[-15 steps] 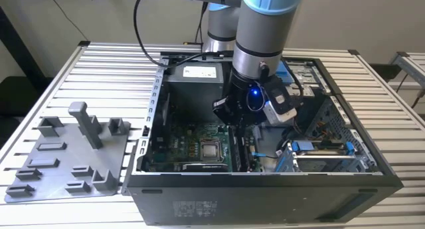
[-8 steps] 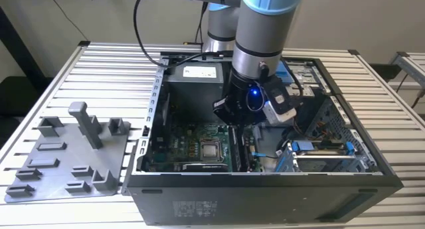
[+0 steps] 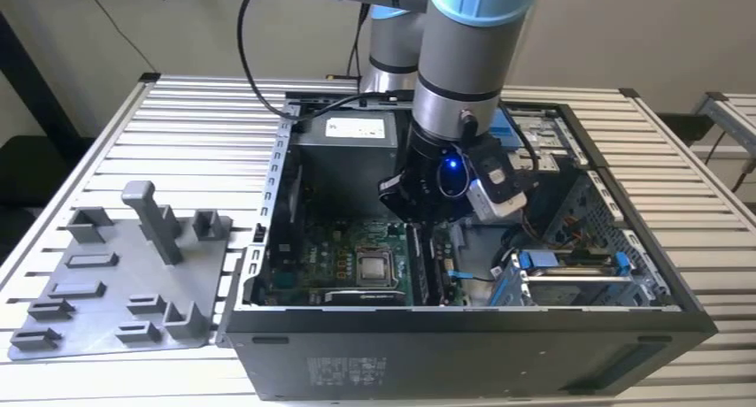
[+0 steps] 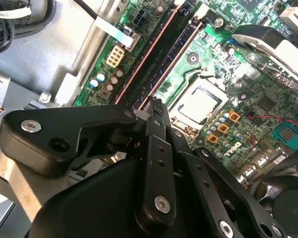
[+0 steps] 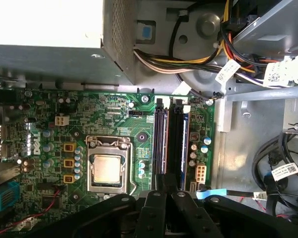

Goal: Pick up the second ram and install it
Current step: 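Press down the second ram until it locks into place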

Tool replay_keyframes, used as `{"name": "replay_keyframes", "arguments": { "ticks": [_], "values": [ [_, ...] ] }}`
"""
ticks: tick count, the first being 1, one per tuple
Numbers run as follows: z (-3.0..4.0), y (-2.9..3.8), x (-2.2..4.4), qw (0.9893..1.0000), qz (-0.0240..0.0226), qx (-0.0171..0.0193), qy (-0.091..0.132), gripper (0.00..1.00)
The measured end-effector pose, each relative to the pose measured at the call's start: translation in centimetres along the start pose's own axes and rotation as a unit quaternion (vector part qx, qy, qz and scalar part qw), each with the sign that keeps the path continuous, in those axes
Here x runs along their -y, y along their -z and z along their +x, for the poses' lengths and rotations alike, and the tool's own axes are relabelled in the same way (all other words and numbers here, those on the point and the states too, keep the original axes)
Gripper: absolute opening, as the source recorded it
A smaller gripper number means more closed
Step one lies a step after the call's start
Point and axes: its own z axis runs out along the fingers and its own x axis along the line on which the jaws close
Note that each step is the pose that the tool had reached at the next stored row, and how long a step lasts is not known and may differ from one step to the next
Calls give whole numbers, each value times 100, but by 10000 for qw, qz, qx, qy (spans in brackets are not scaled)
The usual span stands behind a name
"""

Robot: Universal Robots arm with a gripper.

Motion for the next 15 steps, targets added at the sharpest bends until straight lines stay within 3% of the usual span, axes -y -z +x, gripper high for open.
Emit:
{"name": "replay_keyframes", "arguments": {
  "ticks": [5, 8, 11, 15],
  "values": [
    [1, 0, 0, 10000, 0, 0, 25, 11],
    [2, 0, 0, 9997, -1, 3, 239, 11],
    [2, 0, 0, 9987, -3, 6, 514, 11],
    [2, 0, 0, 9961, -6, 10, 878, 11]
  ]
}}
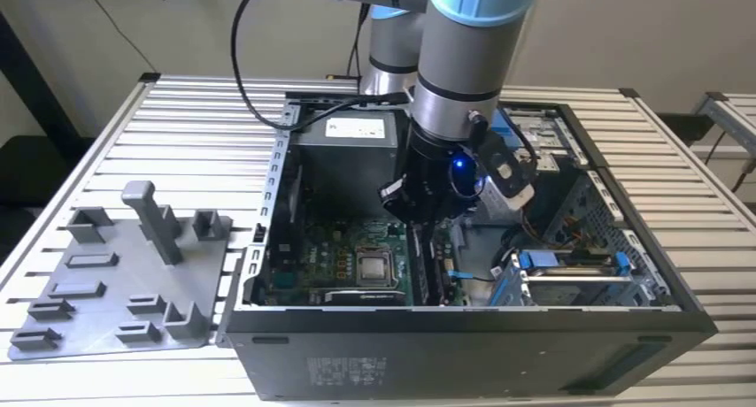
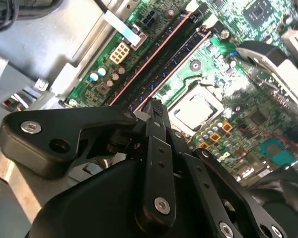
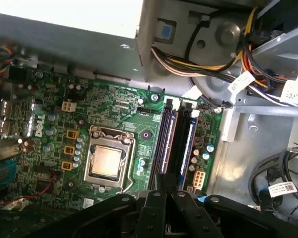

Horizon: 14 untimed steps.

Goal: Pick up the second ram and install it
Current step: 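Press down the second ram until it locks into place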

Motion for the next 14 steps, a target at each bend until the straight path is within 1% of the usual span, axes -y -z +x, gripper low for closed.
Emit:
{"name": "replay_keyframes", "arguments": {
  "ticks": [2, 4, 8, 14],
  "values": [
    [0, 0, 0, 9998, -1, 2, 180, 11],
    [0, 0, 0, 9994, -2, 4, 350, 11],
    [0, 0, 0, 9984, -4, 7, 573, 11],
    [0, 0, 0, 9959, -6, 11, 901, 11]
  ]
}}
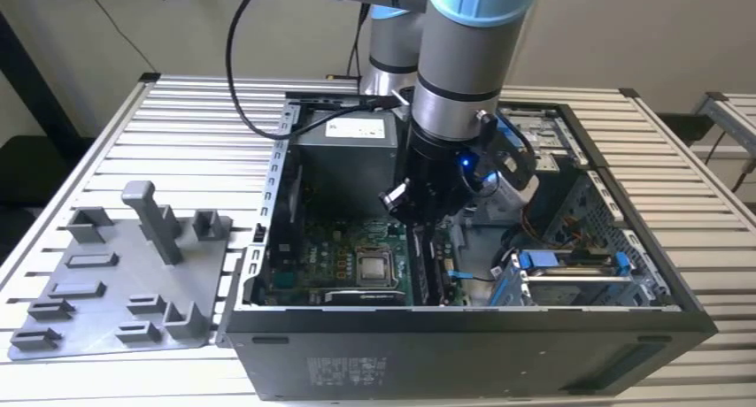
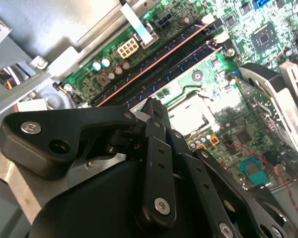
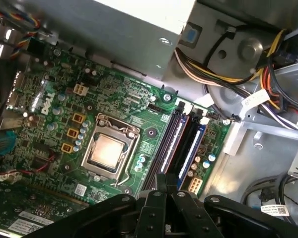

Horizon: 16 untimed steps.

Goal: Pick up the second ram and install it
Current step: 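Press down the second ram until it locks into place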

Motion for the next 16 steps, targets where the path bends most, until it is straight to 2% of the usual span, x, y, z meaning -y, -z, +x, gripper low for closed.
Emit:
{"name": "replay_keyframes", "arguments": {
  "ticks": [4, 8, 13, 16],
  "values": [
    [0, 0, 0, 9998, -1, 3, 215, 11],
    [0, 0, 0, 9991, -3, 5, 427, 11],
    [0, 0, 0, 9976, -4, 8, 687, 11],
    [0, 0, 0, 9964, -6, 11, 850, 11]
  ]
}}
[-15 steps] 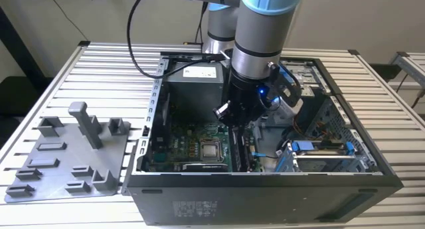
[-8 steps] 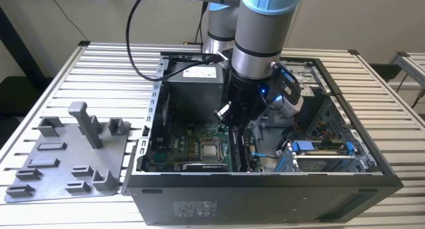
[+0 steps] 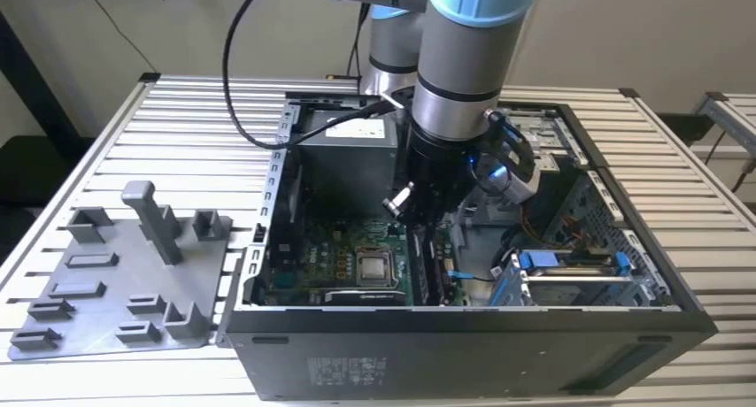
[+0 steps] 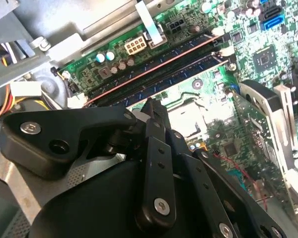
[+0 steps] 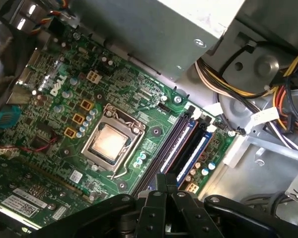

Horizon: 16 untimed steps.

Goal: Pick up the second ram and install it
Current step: 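Press down the second ram until it locks into place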

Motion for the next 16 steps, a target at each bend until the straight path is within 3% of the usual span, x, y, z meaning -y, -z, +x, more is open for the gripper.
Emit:
{"name": "replay_keyframes", "arguments": {
  "ticks": [5, 9, 12, 16],
  "values": [
    [0, 0, 0, 9995, -2, 3, 305, 11],
    [1, 0, -1, 9984, -3, 6, 573, 11],
    [3, 0, -2, 9968, -4, 8, 795, 11],
    [4, 0, -2, 9935, -7, 13, 1138, 11]
  ]
}}
